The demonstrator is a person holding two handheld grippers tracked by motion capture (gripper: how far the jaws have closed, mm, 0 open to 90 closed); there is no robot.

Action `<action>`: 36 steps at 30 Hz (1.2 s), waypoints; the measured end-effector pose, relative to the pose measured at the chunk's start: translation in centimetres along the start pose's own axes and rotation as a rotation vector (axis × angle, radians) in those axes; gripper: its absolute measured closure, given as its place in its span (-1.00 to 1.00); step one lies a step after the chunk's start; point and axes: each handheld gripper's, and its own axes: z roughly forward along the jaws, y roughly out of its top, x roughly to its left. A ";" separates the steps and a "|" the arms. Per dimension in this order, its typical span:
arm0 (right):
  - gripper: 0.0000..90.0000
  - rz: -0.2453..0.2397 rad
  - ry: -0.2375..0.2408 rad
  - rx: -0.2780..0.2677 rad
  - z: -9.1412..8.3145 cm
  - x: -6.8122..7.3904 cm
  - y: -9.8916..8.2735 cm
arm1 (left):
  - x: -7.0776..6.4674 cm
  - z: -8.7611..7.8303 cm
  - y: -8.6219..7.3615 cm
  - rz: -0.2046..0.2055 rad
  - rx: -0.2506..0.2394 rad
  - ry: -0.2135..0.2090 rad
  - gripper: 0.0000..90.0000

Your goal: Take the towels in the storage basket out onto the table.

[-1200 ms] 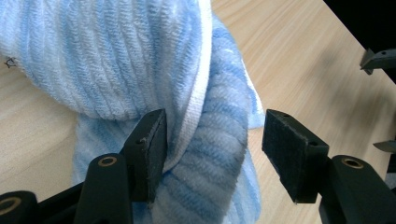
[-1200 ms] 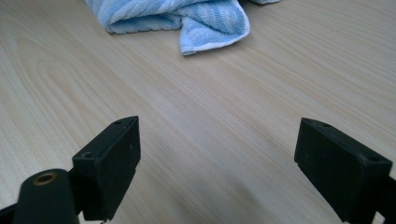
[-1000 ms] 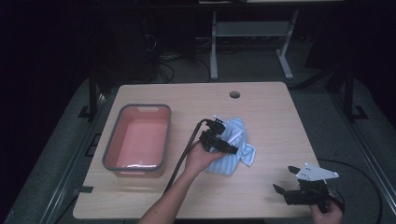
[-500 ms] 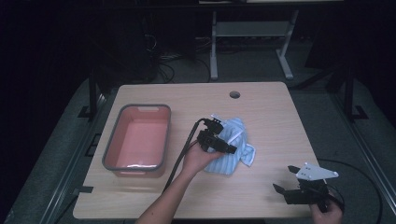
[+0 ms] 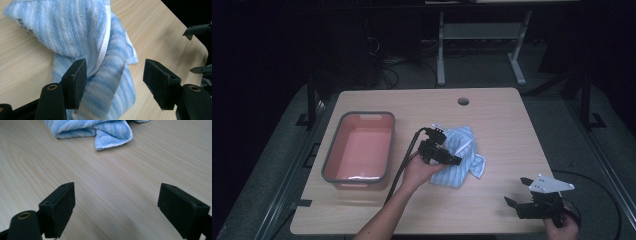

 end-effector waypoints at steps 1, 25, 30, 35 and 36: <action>-0.69 0.000 0.001 -0.002 0.0 0.0 0.0 | 0.0 -0.1 -0.1 -0.004 -0.001 -0.001 -0.23; -0.69 0.004 -0.004 0.005 0.1 -0.1 -0.1 | 0.8 -2.2 -2.7 -0.008 -0.025 0.011 -0.30; -0.69 0.005 -0.003 0.007 0.1 0.0 -0.1 | 1.0 -2.3 -3.6 -0.012 -0.032 -0.001 -0.31; -0.69 0.007 -0.006 0.009 0.1 -0.1 -0.2 | 0.8 -2.7 -4.5 -0.011 -0.045 -0.007 -0.33; -0.69 0.006 -0.006 0.009 0.1 -0.1 -0.2 | 0.7 -2.8 -4.7 -0.005 -0.044 -0.004 -0.33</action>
